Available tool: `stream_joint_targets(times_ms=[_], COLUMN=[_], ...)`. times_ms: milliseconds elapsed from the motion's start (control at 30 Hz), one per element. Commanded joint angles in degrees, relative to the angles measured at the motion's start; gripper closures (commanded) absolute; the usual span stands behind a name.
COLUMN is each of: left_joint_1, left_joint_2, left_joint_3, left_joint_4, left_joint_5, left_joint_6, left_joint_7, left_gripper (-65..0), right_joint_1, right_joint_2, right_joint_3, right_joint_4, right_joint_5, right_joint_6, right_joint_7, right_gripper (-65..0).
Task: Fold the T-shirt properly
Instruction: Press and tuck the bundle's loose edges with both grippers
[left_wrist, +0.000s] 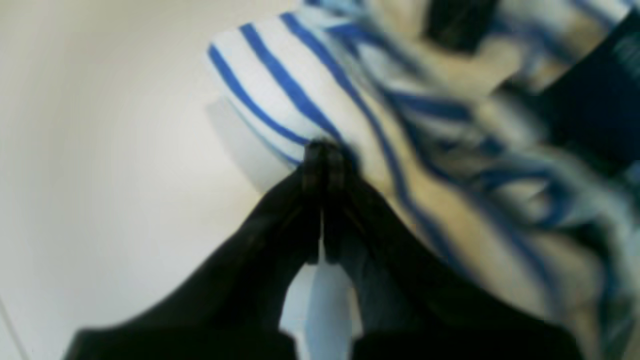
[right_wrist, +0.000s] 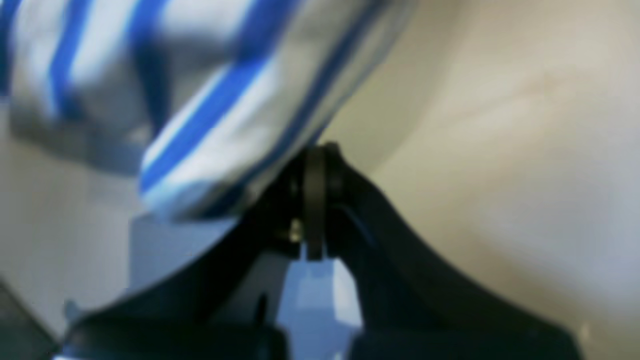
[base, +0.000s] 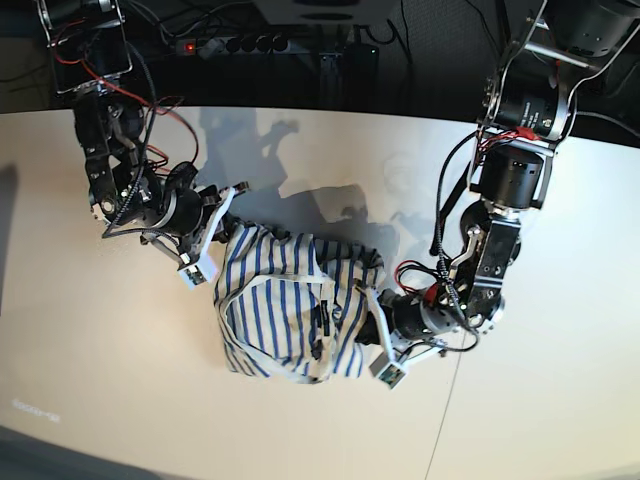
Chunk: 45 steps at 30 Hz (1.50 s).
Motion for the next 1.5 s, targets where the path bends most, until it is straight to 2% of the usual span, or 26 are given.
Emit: stream_joint_targets(times_ms=[0, 200, 367, 600, 733, 833, 933, 1000, 1133, 1233, 1300, 1467], left_joint_1=[-2.32, -3.82, -5.11, -10.23, -11.8, -10.88, -8.87, -7.3, -4.74, -3.39, -2.71, -1.9], left_joint_2=[0.94, 4.7, 4.04, -1.51, -5.44, -7.91, -10.14, -11.47, -12.96, -12.9, -12.92, -12.9], left_joint_3=[-0.04, 0.04, 0.04, 0.04, 0.04, 0.02, -0.02, -0.09, -0.09, -0.07, -0.07, -0.07], left_joint_4=[0.87, 0.87, 0.87, 0.9, 1.03, 1.03, 1.05, 1.05, 1.05, 1.05, 1.05, 1.05], left_joint_5=[-0.76, -0.57, -0.42, -2.23, -9.07, -15.32, -17.33, -17.86, -18.97, -18.99, -19.58, -20.79], left_joint_6=[-0.22, -0.2, -0.2, 0.68, 0.68, 0.66, 0.63, 0.63, 0.61, 0.63, 0.59, 0.61], left_joint_7=[-1.31, -1.29, -0.5, 3.37, 10.38, 13.66, 13.88, 13.99, 13.88, 13.68, 13.6, 14.23], left_gripper=[0.0, 0.0, 0.0, 0.0, 0.0, 0.0, 0.0, 0.0, 0.0, 0.0, 0.0, 0.0], right_joint_1=[0.31, -1.68, -1.75, -1.75, -1.44, -0.17, 0.74, 0.24, -1.53, -3.23, -4.68, -6.03], right_joint_2=[-0.46, -7.65, -12.35, -13.2, -13.55, -13.55, -11.78, -9.05, -2.45, 1.4, 2.8, 5.11], right_joint_3=[0.13, 0.11, 0.13, 0.07, 0.07, 0.09, 0.33, 0.85, 2.62, 3.91, 4.37, 8.66], right_joint_4=[2.29, 4.15, 4.31, 5.42, 5.55, 6.14, 6.36, 6.36, 6.36, 6.34, 6.34, 6.32], right_joint_5=[1.05, 1.05, 1.05, 1.55, 3.26, 1.75, -3.39, -4.85, -4.79, -1.31, -1.01, -7.63], right_joint_6=[3.48, 3.5, 3.5, 3.5, 3.52, 3.54, 3.52, 3.52, 3.5, 3.52, 3.52, 3.43], right_joint_7=[0.87, 0.61, 0.2, -0.39, -0.39, -0.96, -2.38, -2.69, -2.95, -2.99, -3.06, -0.13], right_gripper=[0.0, 0.0, 0.0, 0.0, 0.0, 0.0, 0.0, 0.0, 0.0, 0.0, 0.0, 0.0])
